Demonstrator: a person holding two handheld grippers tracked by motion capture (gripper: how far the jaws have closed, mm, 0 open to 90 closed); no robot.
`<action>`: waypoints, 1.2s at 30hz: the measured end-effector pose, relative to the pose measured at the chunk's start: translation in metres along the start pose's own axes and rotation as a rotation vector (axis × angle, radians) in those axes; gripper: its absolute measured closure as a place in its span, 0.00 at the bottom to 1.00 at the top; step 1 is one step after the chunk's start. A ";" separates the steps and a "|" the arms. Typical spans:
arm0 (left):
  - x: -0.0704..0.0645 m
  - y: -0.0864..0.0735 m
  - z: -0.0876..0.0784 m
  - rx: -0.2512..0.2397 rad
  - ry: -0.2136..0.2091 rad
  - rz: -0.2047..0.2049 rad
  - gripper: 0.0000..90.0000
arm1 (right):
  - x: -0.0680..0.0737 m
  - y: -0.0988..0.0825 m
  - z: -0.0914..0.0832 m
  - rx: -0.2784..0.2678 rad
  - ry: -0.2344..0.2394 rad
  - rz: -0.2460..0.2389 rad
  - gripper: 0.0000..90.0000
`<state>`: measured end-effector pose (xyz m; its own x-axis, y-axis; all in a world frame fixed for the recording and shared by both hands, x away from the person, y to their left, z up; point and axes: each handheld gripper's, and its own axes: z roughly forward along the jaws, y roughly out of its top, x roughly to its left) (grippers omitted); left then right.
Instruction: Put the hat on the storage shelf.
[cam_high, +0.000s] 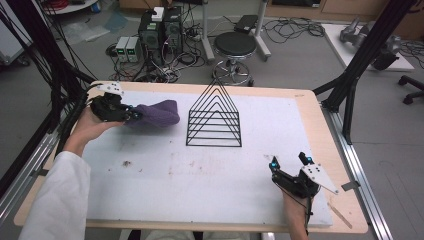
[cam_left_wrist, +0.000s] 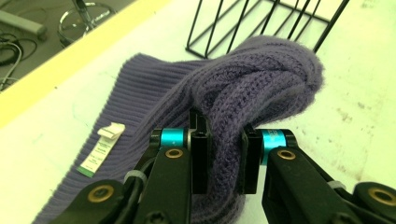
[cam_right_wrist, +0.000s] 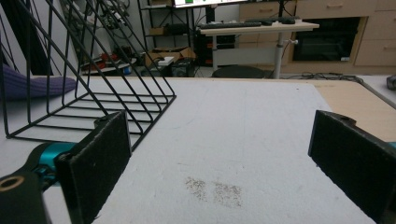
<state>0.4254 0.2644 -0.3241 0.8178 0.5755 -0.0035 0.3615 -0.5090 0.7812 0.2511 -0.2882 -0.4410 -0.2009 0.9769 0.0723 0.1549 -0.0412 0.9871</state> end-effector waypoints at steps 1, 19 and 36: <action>0.000 0.001 -0.003 -0.015 0.001 -0.008 0.88 | 0.000 0.000 0.000 0.001 0.000 -0.007 0.06; -0.066 0.035 -0.046 -0.366 0.355 0.052 0.88 | 0.000 0.003 -0.005 -0.059 -0.032 0.021 0.06; -0.138 0.025 -0.068 -0.778 0.483 0.078 0.87 | -0.002 0.005 -0.013 -0.124 -0.021 0.063 0.06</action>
<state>0.2913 0.2159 -0.2619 0.4884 0.8513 0.1918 -0.2331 -0.0845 0.9688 0.2394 -0.2934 -0.4345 -0.1742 0.9756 0.1333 0.0452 -0.1273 0.9908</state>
